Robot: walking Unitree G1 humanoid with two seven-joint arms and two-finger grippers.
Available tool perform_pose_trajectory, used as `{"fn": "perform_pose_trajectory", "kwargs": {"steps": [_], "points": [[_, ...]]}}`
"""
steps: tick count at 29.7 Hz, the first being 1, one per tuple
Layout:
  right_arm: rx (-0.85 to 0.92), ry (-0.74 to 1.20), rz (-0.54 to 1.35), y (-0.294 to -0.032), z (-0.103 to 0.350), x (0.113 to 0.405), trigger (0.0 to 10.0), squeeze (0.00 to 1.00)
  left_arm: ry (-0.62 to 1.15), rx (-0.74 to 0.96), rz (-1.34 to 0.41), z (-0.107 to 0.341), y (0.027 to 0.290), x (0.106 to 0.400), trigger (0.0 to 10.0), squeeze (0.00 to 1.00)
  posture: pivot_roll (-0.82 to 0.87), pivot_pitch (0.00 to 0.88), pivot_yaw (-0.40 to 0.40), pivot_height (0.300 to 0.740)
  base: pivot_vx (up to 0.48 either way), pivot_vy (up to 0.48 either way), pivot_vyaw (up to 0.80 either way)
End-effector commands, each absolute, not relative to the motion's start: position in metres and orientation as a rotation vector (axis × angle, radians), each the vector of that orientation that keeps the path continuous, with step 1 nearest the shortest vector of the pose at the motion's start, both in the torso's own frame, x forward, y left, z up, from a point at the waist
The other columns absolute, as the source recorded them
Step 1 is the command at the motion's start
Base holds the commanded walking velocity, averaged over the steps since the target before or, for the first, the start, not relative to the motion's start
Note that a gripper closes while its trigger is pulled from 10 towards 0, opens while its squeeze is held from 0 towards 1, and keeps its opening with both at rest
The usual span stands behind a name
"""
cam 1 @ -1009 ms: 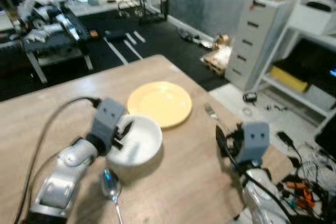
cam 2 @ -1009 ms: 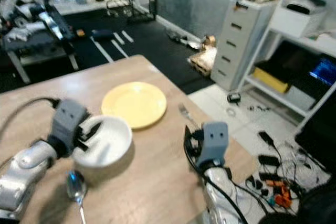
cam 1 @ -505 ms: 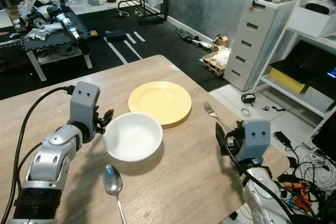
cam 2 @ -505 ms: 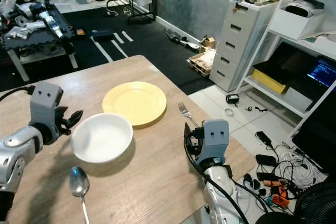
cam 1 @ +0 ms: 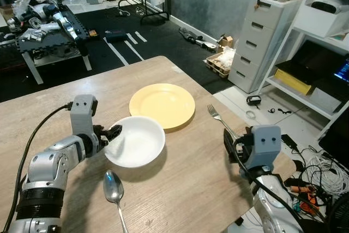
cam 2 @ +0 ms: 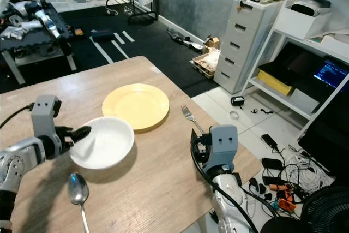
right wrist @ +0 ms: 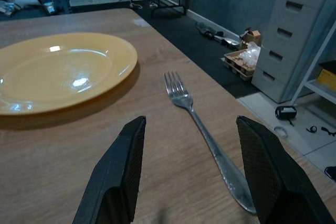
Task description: Setting the table
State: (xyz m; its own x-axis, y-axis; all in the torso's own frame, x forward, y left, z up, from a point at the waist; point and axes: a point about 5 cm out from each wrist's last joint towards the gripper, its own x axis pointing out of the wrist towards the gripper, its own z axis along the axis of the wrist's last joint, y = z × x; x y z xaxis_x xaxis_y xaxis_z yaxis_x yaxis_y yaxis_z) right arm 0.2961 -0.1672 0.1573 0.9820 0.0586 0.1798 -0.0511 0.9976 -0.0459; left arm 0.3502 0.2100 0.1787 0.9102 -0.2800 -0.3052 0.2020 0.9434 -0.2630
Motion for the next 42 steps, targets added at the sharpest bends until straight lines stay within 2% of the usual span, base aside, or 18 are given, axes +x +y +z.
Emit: {"fn": "perform_pose_trajectory", "kwargs": {"steps": [1, 3, 4, 5, 6, 7, 8, 34, 36, 38, 39, 40, 42], "points": [[-0.032, -0.161, 0.056, -0.167, 0.153, 0.293, 10.0, 0.0, 0.382, -0.264, -0.266, 0.172, 0.207, 0.35, 10.0, 0.0, 0.01, 0.145, 0.086, 0.74, 0.0, 0.0, 0.0], [-0.033, -0.159, 0.055, -0.167, 0.153, 0.292, 10.0, 0.0, 0.394, -0.277, -0.284, 0.17, 0.204, 0.349, 10.0, 0.0, 0.0, 0.149, 0.086, 0.74, 0.0, 0.0, 0.0], [-0.034, -0.157, 0.053, -0.168, 0.153, 0.291, 10.0, 0.0, 0.403, -0.282, -0.3, 0.168, 0.2, 0.349, 9.5, 0.0, -0.01, 0.152, 0.083, 0.74, 0.0, 0.0, 0.0], [-0.036, -0.156, 0.053, -0.169, 0.153, 0.29, 10.0, 0.0, 0.413, -0.284, -0.32, 0.166, 0.197, 0.348, 6.5, 0.0, -0.01, 0.153, 0.083, 0.74, 0.0, 0.0, 0.0], [-0.036, -0.156, 0.053, -0.169, 0.153, 0.29, 10.0, 0.0, 0.413, -0.284, -0.32, 0.166, 0.197, 0.348, 6.5, 0.0, -0.01, 0.153, 0.083, 0.74, 0.0, 0.0, 0.0], [-0.037, -0.155, 0.052, -0.169, 0.153, 0.29, 10.0, 0.0, 0.417, -0.283, -0.338, 0.165, 0.194, 0.347, 3.7, 0.0, -0.01, 0.153, 0.082, 0.74, 0.0, 0.0, 0.0], [-0.039, -0.156, 0.051, -0.169, 0.154, 0.29, 10.0, 0.0, 0.414, -0.283, -0.349, 0.166, 0.192, 0.347, 0.0, 0.0, -0.02, 0.151, 0.084, 0.74, 0.0, 0.0, 0.0], [-0.035, -0.176, 0.053, -0.169, 0.161, 0.295, 10.0, 0.0, 0.345, -0.369, -0.278, 0.168, 0.199, 0.346, 0.0, 0.0, 0.0, 0.113, 0.084, 0.74, 0.0, 0.0, 0.0], [-0.02, -0.19, 0.051, -0.169, 0.165, 0.296, 10.0, 0.0, 0.284, -0.34, -0.283, 0.175, 0.198, 0.345, 0.0, 0.0, 0.0, 0.117, 0.084, 0.74, 0.0, 0.0, 0.0], [0.079, -0.208, 0.051, -0.168, 0.171, 0.296, 10.0, 0.0, 0.157, -0.233, -0.276, 0.191, 0.197, 0.344, 0.0, 0.0, 0.01, 0.122, 0.082, 0.74, 0.0, 0.0, 0.0], [0.131, -0.224, 0.058, -0.168, 0.175, 0.295, 10.0, 0.0, 0.095, -0.177, -0.266, 0.199, 0.197, 0.343, 4.5, 0.0, 0.01, 0.118, 0.084, 0.74, 0.0, 0.0, 0.0], [0.176, -0.243, 0.075, -0.167, 0.181, 0.295, 10.0, 0.0, 0.039, -0.104, -0.254, 0.207, 0.196, 0.342, 10.0, 0.0, 0.01, 0.118, 0.084, 0.74, 0.0, 0.0, 0.0], [0.34, -0.32, 0.162, -0.16, 0.202, 0.29, 10.0, 0.0, -0.145, 0.081, -0.257, 0.235, 0.187, 0.339, 10.0, 0.0, 0.01, 0.117, 0.085, 0.74, 0.0, 0.0, 0.0]]}}
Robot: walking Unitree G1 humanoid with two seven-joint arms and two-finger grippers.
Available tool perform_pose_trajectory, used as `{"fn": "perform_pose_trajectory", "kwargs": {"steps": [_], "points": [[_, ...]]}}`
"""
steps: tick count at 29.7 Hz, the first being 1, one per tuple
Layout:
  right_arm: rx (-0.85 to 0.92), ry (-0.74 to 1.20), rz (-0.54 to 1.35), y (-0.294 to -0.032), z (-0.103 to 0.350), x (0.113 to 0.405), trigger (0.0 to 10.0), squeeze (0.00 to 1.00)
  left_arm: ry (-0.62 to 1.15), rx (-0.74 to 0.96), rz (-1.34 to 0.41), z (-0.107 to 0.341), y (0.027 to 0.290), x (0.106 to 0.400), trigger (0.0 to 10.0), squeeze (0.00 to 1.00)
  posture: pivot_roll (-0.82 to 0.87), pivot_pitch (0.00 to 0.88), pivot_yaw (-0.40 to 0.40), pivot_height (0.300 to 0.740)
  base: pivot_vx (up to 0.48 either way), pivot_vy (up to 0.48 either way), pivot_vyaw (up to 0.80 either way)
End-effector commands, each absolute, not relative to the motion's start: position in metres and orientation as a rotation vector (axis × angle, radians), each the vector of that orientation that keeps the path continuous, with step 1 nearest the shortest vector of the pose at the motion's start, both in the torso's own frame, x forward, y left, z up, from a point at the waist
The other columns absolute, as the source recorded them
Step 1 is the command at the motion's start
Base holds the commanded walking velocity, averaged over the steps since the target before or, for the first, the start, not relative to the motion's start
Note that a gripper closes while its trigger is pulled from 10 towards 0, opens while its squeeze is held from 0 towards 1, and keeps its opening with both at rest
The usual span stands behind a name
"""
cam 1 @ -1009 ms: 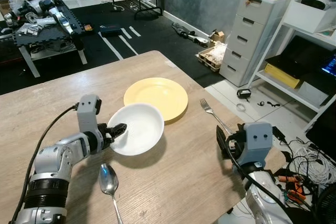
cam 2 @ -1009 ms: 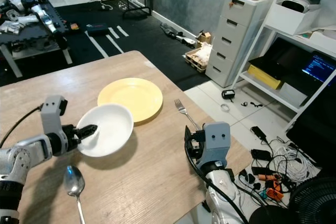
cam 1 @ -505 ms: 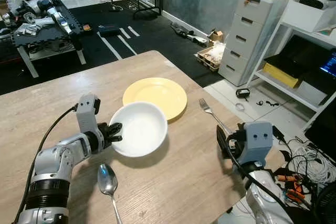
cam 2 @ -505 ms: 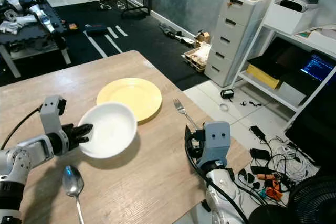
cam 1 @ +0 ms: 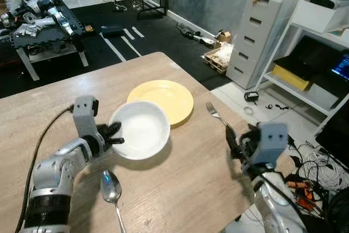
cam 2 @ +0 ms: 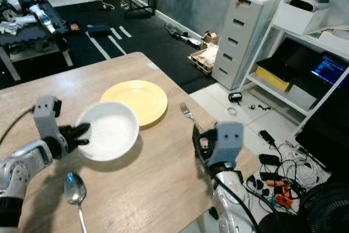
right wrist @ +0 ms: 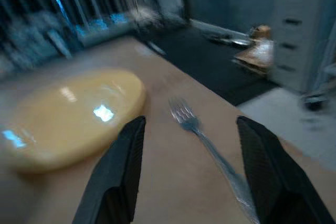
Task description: Setting the table
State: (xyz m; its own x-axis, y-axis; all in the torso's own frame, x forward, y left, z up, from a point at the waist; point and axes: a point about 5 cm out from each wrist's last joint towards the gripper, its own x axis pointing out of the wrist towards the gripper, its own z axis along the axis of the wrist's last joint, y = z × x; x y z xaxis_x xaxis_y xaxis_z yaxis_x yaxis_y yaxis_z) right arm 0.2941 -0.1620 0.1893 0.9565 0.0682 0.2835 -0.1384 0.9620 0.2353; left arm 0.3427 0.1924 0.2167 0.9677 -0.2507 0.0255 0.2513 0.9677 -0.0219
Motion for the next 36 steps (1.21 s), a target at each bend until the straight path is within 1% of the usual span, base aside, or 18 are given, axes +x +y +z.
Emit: {"fn": "perform_pose_trajectory", "kwargs": {"steps": [1, 2, 6, 7, 10, 12, 14, 15, 16, 17, 21, 24, 26, 27, 29, 33, 35, 36], "points": [[0.366, -0.333, 0.19, -0.158, 0.206, 0.289, 10.0, 0.0, -0.182, 0.109, -0.261, 0.241, 0.184, 0.338, 10.0, 0.0, 0.01, 0.118, 0.085, 0.74, 0.0, 0.0, 0.0], [0.366, -0.333, 0.19, -0.158, 0.206, 0.289, 10.0, 0.0, -0.182, 0.109, -0.261, 0.241, 0.184, 0.338, 10.0, 0.0, 0.01, 0.118, 0.085, 0.74, 0.0, 0.0, 0.0], [0.421, -0.349, 0.394, -0.137, 0.218, 0.28, 10.0, 0.0, -0.333, 0.191, -0.306, 0.266, 0.164, 0.332, 10.0, 0.0, 0.01, 0.118, 0.083, 0.74, 0.0, 0.0, 0.0], [0.421, -0.349, 0.394, -0.137, 0.218, 0.28, 10.0, 0.0, -0.333, 0.191, -0.306, 0.266, 0.164, 0.332, 10.0, 0.0, 0.01, 0.118, 0.083, 0.74, 0.0, 0.0, 0.0], [0.469, -0.324, 0.541, -0.12, 0.22, 0.272, 10.0, 0.0, -0.416, 0.195, -0.388, 0.279, 0.144, 0.325, 10.0, 0.0, 0.0, 0.114, 0.084, 0.74, 0.0, 0.0, 0.0], [0.488, -0.315, 0.567, -0.117, 0.22, 0.27, 10.0, 0.0, -0.439, 0.199, -0.4, 0.281, 0.14, 0.323, 10.0, 0.0, 0.0, 0.114, 0.084, 0.74, 0.0, 0.0, 0.0], [0.495, -0.291, 0.597, -0.112, 0.219, 0.267, 10.0, 0.0, -0.496, 0.194, -0.446, 0.29, 0.129, 0.317, 10.0, 0.0, 0.01, 0.112, 0.081, 0.74, 0.0, 0.0, 0.0], [0.495, -0.291, 0.597, -0.112, 0.219, 0.267, 10.0, 0.0, -0.496, 0.194, -0.446, 0.29, 0.129, 0.317, 10.0, 0.0, 0.01, 0.112, 0.081, 0.74, 0.0, 0.0, 0.0], [0.488, -0.273, 0.597, -0.11, 0.216, 0.268, 10.0, 0.0, -0.538, 0.188, -0.493, 0.299, 0.121, 0.311, 10.0, 0.0, 0.01, 0.11, 0.082, 0.74, 0.0, 0.0, 0.0], [0.48, -0.266, 0.574, -0.112, 0.214, 0.27, 10.0, 0.0, -0.555, 0.19, -0.507, 0.303, 0.12, 0.308, 10.0, 0.0, 0.01, 0.11, 0.082, 0.74, 0.0, 0.0, 0.0], [0.458, -0.264, 0.493, -0.121, 0.212, 0.277, 10.0, 0.0, -0.578, 0.197, -0.517, 0.309, 0.119, 0.304, 10.0, 0.0, 0.02, 0.108, 0.078, 0.74, 0.0, 0.0, 0.0], [0.46, -0.264, 0.481, -0.124, 0.212, 0.279, 10.0, 0.0, -0.579, 0.193, -0.526, 0.309, 0.118, 0.303, 10.0, 0.0, 0.02, 0.108, 0.078, 0.74, 0.0, 0.0, 0.0], [0.463, -0.261, 0.486, -0.124, 0.213, 0.279, 10.0, 0.0, -0.564, 0.162, -0.571, 0.308, 0.114, 0.3, 10.0, 0.0, 0.02, 0.106, 0.078, 0.74, 0.0, 0.0, 0.0], [0.474, -0.263, 0.494, -0.123, 0.214, 0.28, 10.0, 0.0, -0.522, 0.114, -0.66, 0.303, 0.106, 0.295, 10.0, 0.0, 0.02, 0.104, 0.075, 0.74, 0.0, 0.0, 0.0], [0.481, -0.264, 0.496, -0.123, 0.215, 0.281, 10.0, 0.0, -0.499, 0.093, -0.7, 0.299, 0.103, 0.293, 10.0, 0.0, 0.02, 0.104, 0.075, 0.74, 0.0, 0.0, 0.0], [0.496, -0.263, 0.496, -0.122, 0.215, 0.282, 10.0, 0.0, -0.481, 0.096, -0.745, 0.292, 0.097, 0.29, 10.0, 0.0, 0.01, 0.103, 0.074, 0.74, 0.0, 0.0, 0.0], [0.508, -0.254, 0.486, -0.122, 0.214, 0.283, 10.0, 0.0, -0.474, 0.132, -0.818, 0.286, 0.089, 0.284, 10.0, 0.0, 0.02, 0.102, 0.075, 0.74, 0.0, 0.0, 0.0], [0.508, -0.251, 0.481, -0.122, 0.214, 0.283, 9.5, 0.0, -0.474, 0.135, -0.824, 0.285, 0.088, 0.283, 10.0, 0.0, 0.01, 0.102, 0.075, 0.74, 0.0, 0.0, 0.0]]}}
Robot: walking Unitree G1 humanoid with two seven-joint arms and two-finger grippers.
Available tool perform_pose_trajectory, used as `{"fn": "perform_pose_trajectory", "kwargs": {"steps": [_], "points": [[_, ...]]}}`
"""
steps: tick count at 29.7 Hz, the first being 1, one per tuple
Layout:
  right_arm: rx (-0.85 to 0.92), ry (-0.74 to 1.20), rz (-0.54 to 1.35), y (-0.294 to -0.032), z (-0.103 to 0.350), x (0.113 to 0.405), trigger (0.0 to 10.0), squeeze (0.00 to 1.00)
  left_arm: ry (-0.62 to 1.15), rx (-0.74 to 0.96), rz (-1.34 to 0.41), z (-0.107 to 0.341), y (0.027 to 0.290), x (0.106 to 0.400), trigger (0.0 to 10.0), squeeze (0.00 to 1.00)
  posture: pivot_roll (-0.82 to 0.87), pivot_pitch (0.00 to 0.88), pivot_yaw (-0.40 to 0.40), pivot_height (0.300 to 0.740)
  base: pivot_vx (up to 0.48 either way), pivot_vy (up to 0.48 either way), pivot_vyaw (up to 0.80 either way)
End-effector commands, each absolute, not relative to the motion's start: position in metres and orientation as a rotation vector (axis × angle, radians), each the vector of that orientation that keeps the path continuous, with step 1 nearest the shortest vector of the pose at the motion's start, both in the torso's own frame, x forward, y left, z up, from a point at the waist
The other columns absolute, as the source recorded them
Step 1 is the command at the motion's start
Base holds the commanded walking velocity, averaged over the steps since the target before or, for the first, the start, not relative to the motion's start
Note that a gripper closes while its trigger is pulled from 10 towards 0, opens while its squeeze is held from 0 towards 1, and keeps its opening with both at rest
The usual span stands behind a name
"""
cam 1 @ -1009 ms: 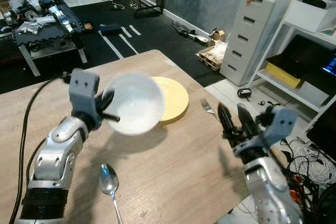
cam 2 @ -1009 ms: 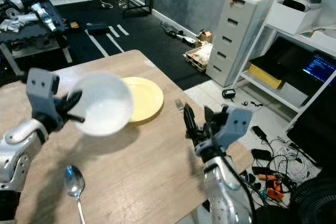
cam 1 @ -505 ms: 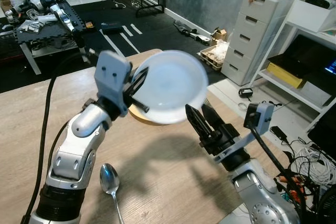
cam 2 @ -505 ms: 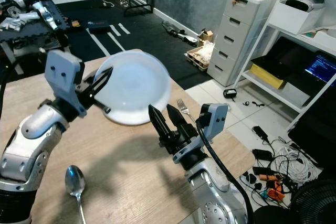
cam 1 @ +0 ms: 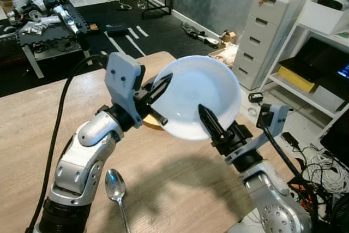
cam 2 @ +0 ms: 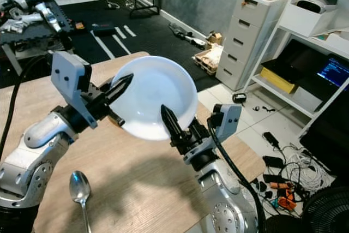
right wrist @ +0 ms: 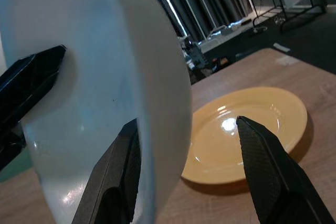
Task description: Setting the table
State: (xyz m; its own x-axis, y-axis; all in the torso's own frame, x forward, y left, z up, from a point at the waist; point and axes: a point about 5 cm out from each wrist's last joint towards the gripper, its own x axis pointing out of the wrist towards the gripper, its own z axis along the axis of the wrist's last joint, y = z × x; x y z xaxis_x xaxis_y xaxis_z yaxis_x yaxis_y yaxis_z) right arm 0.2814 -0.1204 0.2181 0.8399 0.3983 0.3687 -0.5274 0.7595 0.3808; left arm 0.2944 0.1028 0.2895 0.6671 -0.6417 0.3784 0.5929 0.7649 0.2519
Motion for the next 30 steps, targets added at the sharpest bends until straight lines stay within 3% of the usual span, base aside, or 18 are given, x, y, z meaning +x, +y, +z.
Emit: {"fn": "perform_pose_trajectory", "kwargs": {"steps": [1, 2, 12, 13, 17, 28, 30], "points": [[0.508, -0.25, 0.478, -0.122, 0.213, 0.284, 9.5, 0.0, -0.474, 0.135, -0.823, 0.285, 0.087, 0.283, 10.0, 0.0, 0.01, 0.102, 0.075, 0.74, 0.0, 0.0, 0.0], [0.51, -0.248, 0.468, -0.124, 0.213, 0.284, 0.0, 0.0, -0.481, 0.157, -0.812, 0.286, 0.088, 0.285, 10.0, 0.0, 0.01, 0.1, 0.075, 0.74, 0.0, 0.0, 0.0], [0.523, -0.257, 0.467, -0.126, 0.214, 0.284, 0.0, 0.0, -0.485, 0.21, -0.762, 0.284, 0.09, 0.289, 10.0, 0.0, 0.01, 0.099, 0.075, 0.74, 0.0, 0.0, 0.0], [0.524, -0.257, 0.468, -0.126, 0.214, 0.284, 0.0, 0.0, -0.491, 0.223, -0.75, 0.284, 0.09, 0.29, 10.0, 0.11, 0.01, 0.098, 0.075, 0.74, 0.0, 0.0, 0.0], [0.528, -0.258, 0.466, -0.127, 0.214, 0.284, 0.0, 0.0, -0.512, 0.264, -0.705, 0.285, 0.091, 0.293, 10.0, 0.05, 0.01, 0.097, 0.076, 0.74, 0.0, 0.0, 0.0], [0.536, -0.26, 0.468, -0.127, 0.214, 0.284, 0.0, 0.0, -0.532, 0.266, -0.692, 0.287, 0.091, 0.293, 10.0, 0.04, 0.01, 0.097, 0.077, 0.74, 0.0, 0.0, 0.0], [0.536, -0.261, 0.47, -0.127, 0.214, 0.284, 0.0, 0.0, -0.537, 0.272, -0.687, 0.286, 0.091, 0.294, 10.0, 0.07, 0.01, 0.096, 0.076, 0.74, 0.0, 0.0, 0.0]]}}
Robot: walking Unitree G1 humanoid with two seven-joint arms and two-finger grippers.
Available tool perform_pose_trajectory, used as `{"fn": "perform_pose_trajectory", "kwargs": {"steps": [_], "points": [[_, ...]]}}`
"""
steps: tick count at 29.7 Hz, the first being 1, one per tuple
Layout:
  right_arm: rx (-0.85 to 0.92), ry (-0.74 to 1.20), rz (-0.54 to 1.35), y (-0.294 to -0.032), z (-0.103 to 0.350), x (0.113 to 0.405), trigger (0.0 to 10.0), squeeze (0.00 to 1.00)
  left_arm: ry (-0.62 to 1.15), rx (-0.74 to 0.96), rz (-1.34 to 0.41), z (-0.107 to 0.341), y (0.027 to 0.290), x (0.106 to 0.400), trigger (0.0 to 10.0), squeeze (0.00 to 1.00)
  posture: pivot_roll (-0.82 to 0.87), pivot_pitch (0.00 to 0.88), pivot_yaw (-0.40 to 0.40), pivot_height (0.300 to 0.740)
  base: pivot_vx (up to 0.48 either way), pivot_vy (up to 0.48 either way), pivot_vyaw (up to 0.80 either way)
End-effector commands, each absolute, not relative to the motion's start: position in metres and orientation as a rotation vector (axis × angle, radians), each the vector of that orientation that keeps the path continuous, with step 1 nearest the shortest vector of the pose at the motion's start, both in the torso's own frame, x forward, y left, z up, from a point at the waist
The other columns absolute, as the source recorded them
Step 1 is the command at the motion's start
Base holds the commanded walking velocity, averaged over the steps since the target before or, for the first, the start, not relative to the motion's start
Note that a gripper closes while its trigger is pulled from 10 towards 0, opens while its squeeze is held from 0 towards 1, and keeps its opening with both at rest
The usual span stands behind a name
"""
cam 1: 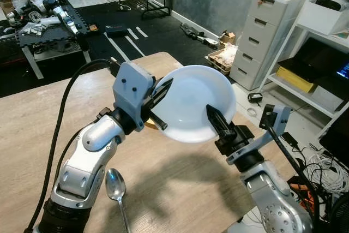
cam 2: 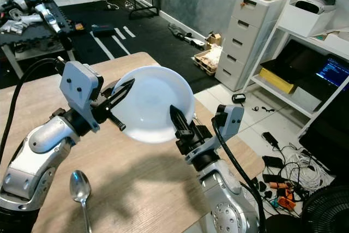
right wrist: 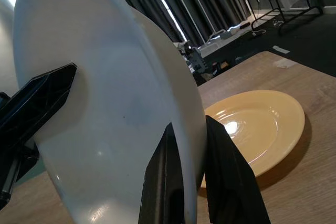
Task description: Setting the table
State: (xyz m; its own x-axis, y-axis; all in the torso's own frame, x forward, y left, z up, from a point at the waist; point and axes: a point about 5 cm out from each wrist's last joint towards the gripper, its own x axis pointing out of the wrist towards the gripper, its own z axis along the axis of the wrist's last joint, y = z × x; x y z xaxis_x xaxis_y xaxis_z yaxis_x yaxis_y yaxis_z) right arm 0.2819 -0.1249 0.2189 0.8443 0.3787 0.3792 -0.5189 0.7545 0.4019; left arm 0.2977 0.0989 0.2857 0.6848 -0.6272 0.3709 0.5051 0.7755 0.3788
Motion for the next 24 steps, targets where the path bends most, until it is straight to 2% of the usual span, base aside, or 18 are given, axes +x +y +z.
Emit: {"fn": "perform_pose_trajectory", "kwargs": {"steps": [1, 2, 3, 4, 5, 6, 7, 12, 14, 16, 17, 18, 22, 23, 24], "points": [[0.536, -0.261, 0.47, -0.127, 0.214, 0.284, 0.0, 0.0, -0.537, 0.272, -0.687, 0.286, 0.091, 0.294, 10.0, 0.07, 0.01, 0.096, 0.076, 0.74, 0.0, 0.0, 0.0], [0.537, -0.261, 0.471, -0.127, 0.213, 0.284, 0.0, 0.0, -0.539, 0.274, -0.685, 0.286, 0.09, 0.294, 10.0, 0.07, 0.01, 0.096, 0.076, 0.74, 0.0, 0.0, 0.0], [0.536, -0.262, 0.472, -0.127, 0.213, 0.284, 0.0, 0.0, -0.541, 0.28, -0.682, 0.286, 0.09, 0.294, 10.0, 0.17, 0.01, 0.096, 0.076, 0.74, 0.0, 0.0, 0.0], [0.536, -0.262, 0.472, -0.127, 0.213, 0.284, 0.0, 0.0, -0.541, 0.28, -0.682, 0.286, 0.09, 0.294, 10.0, 0.17, 0.01, 0.096, 0.076, 0.74, 0.0, 0.0, 0.0], [0.535, -0.262, 0.474, -0.127, 0.213, 0.284, 0.0, 0.0, -0.542, 0.285, -0.678, 0.286, 0.09, 0.295, 10.0, 0.3, 0.01, 0.096, 0.076, 0.74, 0.0, 0.0, 0.0], [0.535, -0.262, 0.474, -0.127, 0.213, 0.284, 0.0, 0.0, -0.542, 0.285, -0.678, 0.286, 0.09, 0.295, 10.0, 0.3, 0.01, 0.096, 0.076, 0.74, 0.0, 0.0, 0.0], [0.526, -0.259, 0.474, -0.127, 0.213, 0.283, 0.0, 0.0, -0.531, 0.277, -0.685, 0.283, 0.089, 0.296, 10.0, 1.0, 0.01, 0.096, 0.076, 0.74, 0.0, 0.0, 0.0], [0.502, -0.249, 0.467, -0.126, 0.21, 0.284, 0.0, 0.0, -0.518, 0.267, -0.702, 0.28, 0.088, 0.296, 10.0, 1.0, 0.01, 0.092, 0.076, 0.74, 0.0, 0.0, 0.0], [0.489, -0.245, 0.449, -0.127, 0.209, 0.284, 10.0, 0.0, -0.507, 0.259, -0.708, 0.278, 0.089, 0.294, 10.0, 1.0, 0.01, 0.091, 0.08, 0.74, 0.0, 0.0, 0.0], [0.489, -0.248, 0.435, -0.129, 0.208, 0.285, 10.0, 0.0, -0.498, 0.259, -0.694, 0.278, 0.091, 0.294, 10.0, 1.0, 0.01, 0.092, 0.081, 0.74, 0.0, 0.0, 0.0], [0.49, -0.252, 0.418, -0.131, 0.208, 0.286, 10.0, 0.0, -0.486, 0.254, -0.69, 0.277, 0.094, 0.293, 10.0, 0.81, 0.01, 0.093, 0.083, 0.74, 0.0, 0.0, 0.0], [0.491, -0.254, 0.398, -0.134, 0.208, 0.287, 10.0, 0.0, -0.473, 0.239, -0.685, 0.277, 0.097, 0.293, 10.0, 0.0, 0.02, 0.093, 0.084, 0.74, 0.0, 0.0, 0.0], [0.488, -0.261, 0.349, -0.14, 0.207, 0.289, 10.0, 0.0, -0.451, 0.213, -0.673, 0.277, 0.105, 0.291, 10.0, 0.0, 0.02, 0.094, 0.087, 0.74, 0.0, 0.0, 0.0], [0.466, -0.281, 0.24, -0.161, 0.206, 0.293, 10.0, 0.0, -0.412, 0.191, -0.631, 0.275, 0.119, 0.29, 10.0, 0.0, 0.02, 0.097, 0.087, 0.74, 0.0, 0.0, 0.0], [0.466, -0.281, 0.24, -0.161, 0.206, 0.293, 10.0, 0.0, -0.412, 0.191, -0.631, 0.275, 0.119, 0.29, 10.0, 0.0, 0.02, 0.097, 0.087, 0.74, 0.0, 0.0, 0.0]]}}
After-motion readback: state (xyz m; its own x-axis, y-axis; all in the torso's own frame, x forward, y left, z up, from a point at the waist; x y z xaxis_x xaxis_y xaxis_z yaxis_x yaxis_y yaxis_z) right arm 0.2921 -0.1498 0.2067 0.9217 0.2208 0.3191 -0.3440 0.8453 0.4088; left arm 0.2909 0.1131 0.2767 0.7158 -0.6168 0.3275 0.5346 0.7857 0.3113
